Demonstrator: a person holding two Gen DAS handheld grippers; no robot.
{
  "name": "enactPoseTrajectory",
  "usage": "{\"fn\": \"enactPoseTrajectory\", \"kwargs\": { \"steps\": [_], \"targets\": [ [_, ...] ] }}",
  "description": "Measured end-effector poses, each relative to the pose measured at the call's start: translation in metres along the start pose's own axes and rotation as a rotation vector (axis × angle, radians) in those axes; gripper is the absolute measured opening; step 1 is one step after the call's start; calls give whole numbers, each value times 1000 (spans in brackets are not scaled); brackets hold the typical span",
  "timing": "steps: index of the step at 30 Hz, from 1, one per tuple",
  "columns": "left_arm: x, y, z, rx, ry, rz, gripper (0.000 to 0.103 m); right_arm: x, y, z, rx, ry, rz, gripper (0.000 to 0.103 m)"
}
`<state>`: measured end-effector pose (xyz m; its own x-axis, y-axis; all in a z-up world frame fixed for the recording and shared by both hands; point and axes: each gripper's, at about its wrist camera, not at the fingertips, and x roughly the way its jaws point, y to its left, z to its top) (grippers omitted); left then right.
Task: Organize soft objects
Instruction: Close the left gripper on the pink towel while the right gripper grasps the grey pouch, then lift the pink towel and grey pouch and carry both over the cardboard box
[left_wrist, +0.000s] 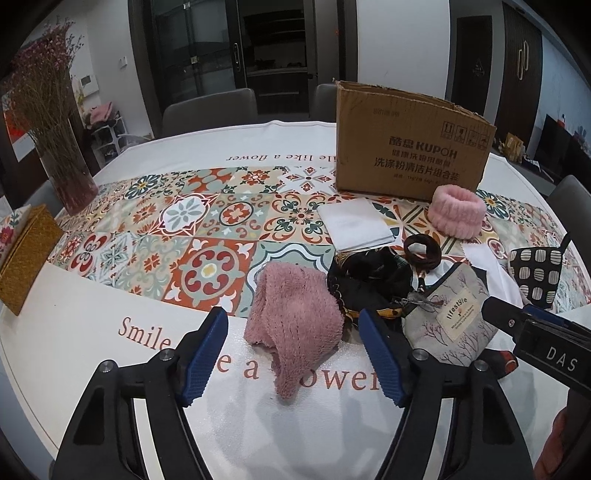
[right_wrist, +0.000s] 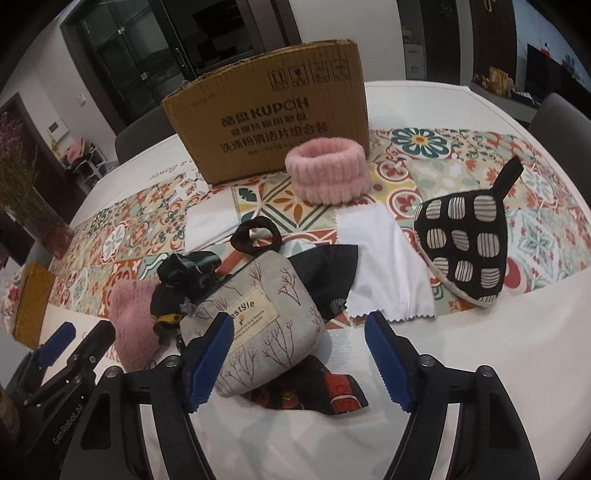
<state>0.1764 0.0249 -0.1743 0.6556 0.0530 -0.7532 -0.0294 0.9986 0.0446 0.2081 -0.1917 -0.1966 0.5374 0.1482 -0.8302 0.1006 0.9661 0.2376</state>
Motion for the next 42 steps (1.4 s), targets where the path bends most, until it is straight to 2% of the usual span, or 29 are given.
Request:
{"fn": "enactPoseTrajectory", "kwargs": {
  "steps": [2,9,17,26,27,29,33,42],
  "targets": [
    [8,0,-1,-7,5,-2,61,6,-3,0,23,10,10,69],
    [31,1,-6,-26,41,-15,54,24,-5,-3,62,38,35,63],
    [49,2,-13,-37,87,-36,33,34,-5,-5,55,47,39,59],
    [55,0,-15,-39,92,-48,25,44,-10,-2,96,60,92,58],
    [55,0,-16,-39,92,-47,24,44,-9,-3,90,59,97,52],
    [55,0,-17,-40,94,-51,20,42,-4,-3,64,54,97,46],
    [51,1,-18,-40,92,-57,13,37,-2,-2,36,46,83,26],
    [31,-3,-11,-30,60,-81,11,12,6,6,-41,6,77,17]
  ]
}}
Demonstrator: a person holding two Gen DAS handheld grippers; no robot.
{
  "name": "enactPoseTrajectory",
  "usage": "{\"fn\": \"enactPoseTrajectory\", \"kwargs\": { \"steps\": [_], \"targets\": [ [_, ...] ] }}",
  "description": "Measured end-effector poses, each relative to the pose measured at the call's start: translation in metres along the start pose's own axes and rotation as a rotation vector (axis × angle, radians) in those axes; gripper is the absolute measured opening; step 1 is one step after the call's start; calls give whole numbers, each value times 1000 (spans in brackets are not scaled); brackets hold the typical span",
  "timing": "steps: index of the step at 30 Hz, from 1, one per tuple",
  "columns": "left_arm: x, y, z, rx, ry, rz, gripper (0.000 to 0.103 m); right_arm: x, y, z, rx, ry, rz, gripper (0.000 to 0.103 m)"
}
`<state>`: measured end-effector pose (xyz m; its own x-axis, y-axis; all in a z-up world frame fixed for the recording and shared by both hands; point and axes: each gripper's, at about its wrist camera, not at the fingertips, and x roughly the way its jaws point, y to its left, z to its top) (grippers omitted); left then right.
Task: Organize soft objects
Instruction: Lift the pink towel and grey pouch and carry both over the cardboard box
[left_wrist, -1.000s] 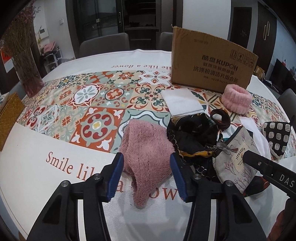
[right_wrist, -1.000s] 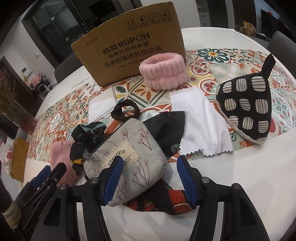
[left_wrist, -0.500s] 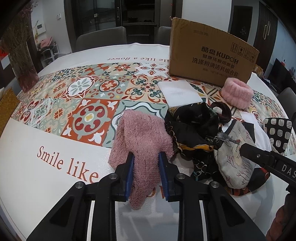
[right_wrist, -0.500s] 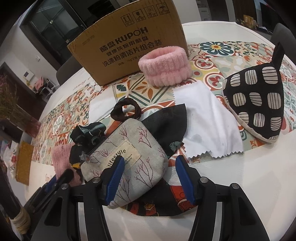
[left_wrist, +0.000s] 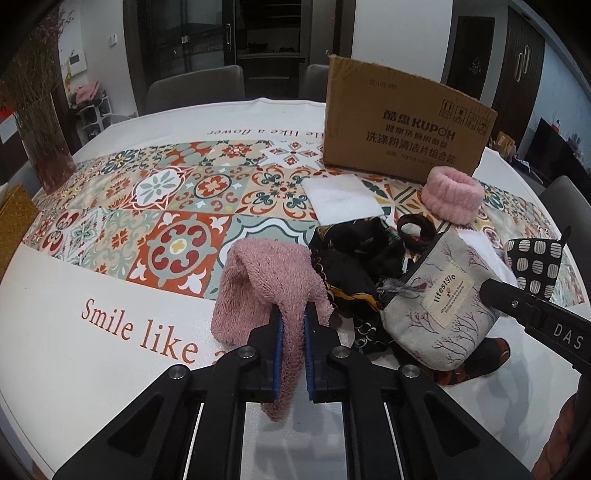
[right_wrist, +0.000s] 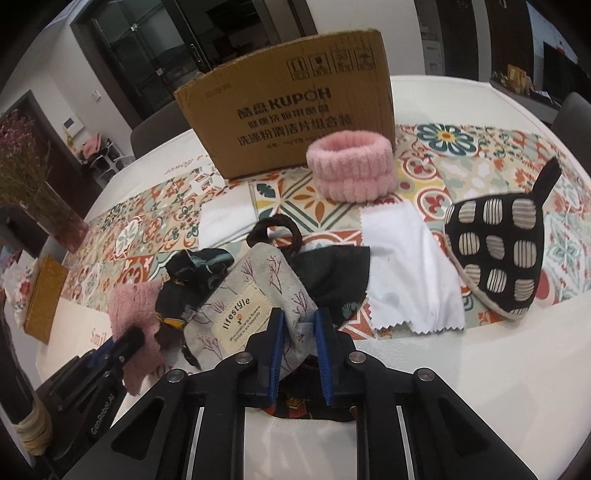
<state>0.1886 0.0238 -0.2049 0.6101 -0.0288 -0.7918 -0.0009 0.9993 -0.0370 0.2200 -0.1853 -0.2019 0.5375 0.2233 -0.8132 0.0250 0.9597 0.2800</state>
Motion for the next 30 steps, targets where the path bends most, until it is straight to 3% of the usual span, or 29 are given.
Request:
{"fn": "enactPoseTrajectory", "kwargs": {
  "steps": [16,30],
  "targets": [
    [-47,-7,21,19,-102,-13,11,-48,14,19,-67,-97,-18,15],
    [-93,-22,59,47,-236,-29,11,-95,18,51,-93,-214,-16,15]
  ]
}}
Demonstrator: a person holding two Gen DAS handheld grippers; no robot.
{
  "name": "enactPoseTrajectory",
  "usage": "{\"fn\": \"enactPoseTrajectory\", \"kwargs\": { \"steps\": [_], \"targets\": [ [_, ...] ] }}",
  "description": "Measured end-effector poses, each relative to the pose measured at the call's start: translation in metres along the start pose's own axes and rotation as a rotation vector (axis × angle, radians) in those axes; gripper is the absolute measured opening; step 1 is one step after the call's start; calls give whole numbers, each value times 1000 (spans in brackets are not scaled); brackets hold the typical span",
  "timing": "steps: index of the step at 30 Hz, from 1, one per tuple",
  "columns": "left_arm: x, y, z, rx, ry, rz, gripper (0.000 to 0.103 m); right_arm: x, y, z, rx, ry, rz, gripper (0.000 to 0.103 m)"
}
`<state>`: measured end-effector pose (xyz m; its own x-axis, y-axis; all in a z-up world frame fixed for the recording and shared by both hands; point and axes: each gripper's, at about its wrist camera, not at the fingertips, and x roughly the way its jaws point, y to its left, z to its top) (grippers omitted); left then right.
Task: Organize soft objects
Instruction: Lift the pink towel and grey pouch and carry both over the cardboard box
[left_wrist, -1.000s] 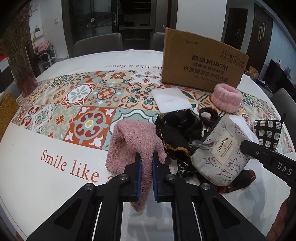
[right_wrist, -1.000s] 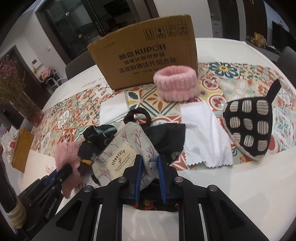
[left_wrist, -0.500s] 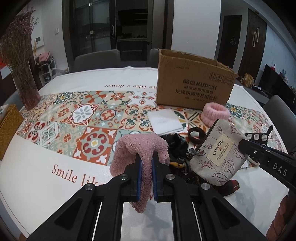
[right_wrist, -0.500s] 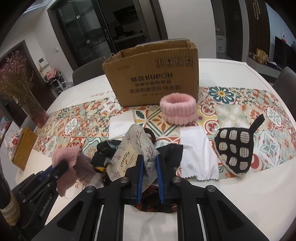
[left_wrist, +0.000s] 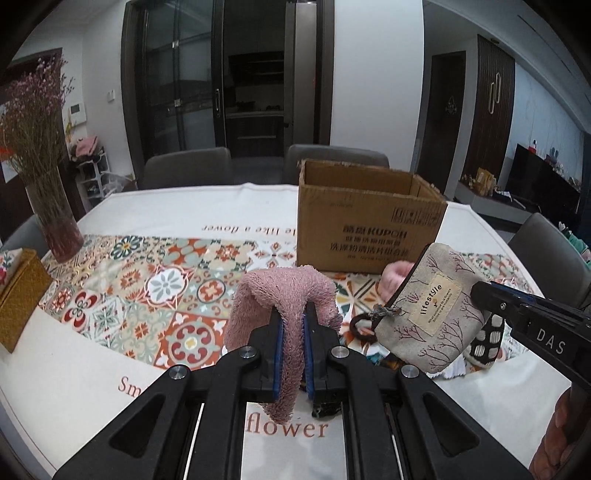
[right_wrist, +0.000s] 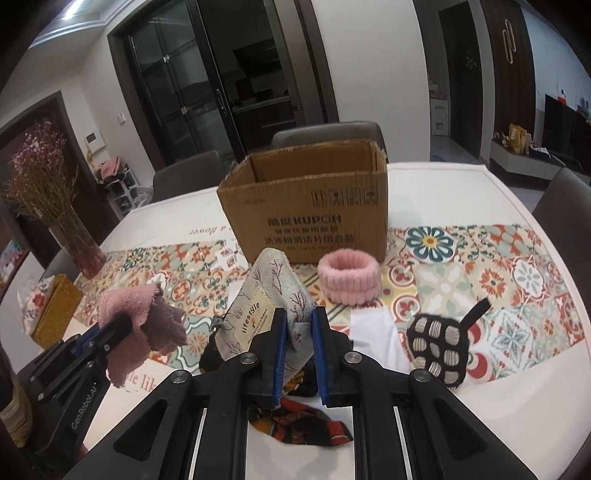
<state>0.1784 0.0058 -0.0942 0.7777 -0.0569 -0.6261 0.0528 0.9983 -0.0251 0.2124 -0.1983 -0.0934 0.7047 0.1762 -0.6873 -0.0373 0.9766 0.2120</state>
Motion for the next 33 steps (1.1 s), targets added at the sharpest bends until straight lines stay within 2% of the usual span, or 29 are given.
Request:
{"fn": "enactPoseTrajectory", "kwargs": {
  "steps": [18,26,33],
  "targets": [
    [-19,-27,60,33,-164,-41,11,-29,-14,53,-13,-175,-1,15],
    [-14,-36,90,39,-219,-90,11,-32,-21,79,-1,-253,-6,15],
    [0,-46,114,72,-264,-99,11,-27,-29,104,-2,-318,-26,15]
  ]
}}
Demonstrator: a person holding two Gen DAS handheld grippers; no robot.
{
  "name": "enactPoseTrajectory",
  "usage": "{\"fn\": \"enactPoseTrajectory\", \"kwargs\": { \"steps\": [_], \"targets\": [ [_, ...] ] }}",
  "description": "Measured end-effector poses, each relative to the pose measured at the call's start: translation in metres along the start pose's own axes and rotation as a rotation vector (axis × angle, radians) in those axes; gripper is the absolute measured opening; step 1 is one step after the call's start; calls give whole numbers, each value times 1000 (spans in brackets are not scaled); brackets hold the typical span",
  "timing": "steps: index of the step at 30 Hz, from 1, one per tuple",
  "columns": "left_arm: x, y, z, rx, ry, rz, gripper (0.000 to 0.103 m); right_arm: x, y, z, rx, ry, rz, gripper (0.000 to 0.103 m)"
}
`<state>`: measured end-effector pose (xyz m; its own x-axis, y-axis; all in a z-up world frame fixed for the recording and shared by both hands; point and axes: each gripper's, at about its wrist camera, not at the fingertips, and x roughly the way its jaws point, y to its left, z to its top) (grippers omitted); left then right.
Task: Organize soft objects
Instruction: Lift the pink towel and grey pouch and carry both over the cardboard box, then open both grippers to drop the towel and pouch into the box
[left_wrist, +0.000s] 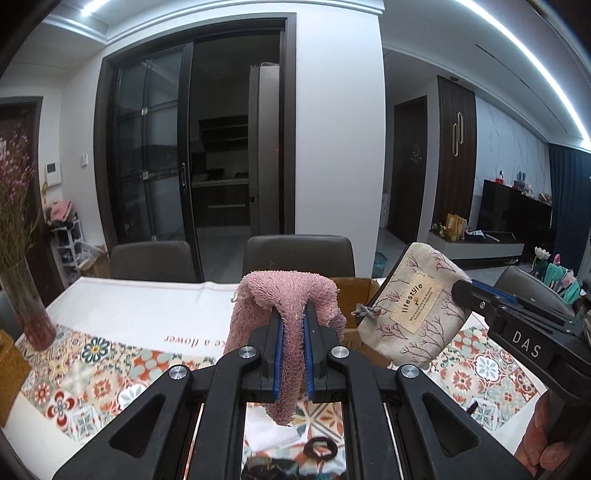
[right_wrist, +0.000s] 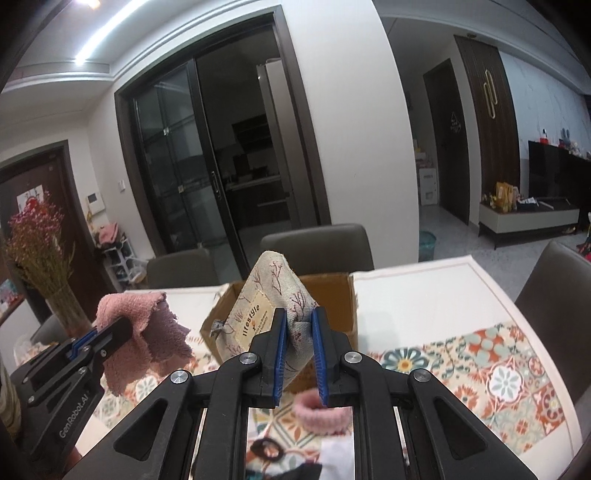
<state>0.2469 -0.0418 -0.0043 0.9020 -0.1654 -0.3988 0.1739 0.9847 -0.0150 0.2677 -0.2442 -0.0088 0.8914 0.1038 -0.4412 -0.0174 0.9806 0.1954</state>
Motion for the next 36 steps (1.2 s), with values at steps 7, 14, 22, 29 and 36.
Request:
{"fn": "enactPoseTrajectory", "kwargs": {
  "steps": [7,14,22,29,36],
  "targets": [
    [21,-3,17,15,-25,-9,11,16,1,14,-17,-30,-14,15],
    [43,-4,36,19,-33,-35,11,36,0,28,-15,-51,-4,15],
    [73,0,54,22,-35,-66,11,59,2,42,-40,-76,-3,15],
    [101,1,62,22,-4,-87,11,86,3,48,-63,-56,-10,15],
    [132,3,61,12,73,-105,11,112,2,47,-69,-4,-8,15]
  ]
}}
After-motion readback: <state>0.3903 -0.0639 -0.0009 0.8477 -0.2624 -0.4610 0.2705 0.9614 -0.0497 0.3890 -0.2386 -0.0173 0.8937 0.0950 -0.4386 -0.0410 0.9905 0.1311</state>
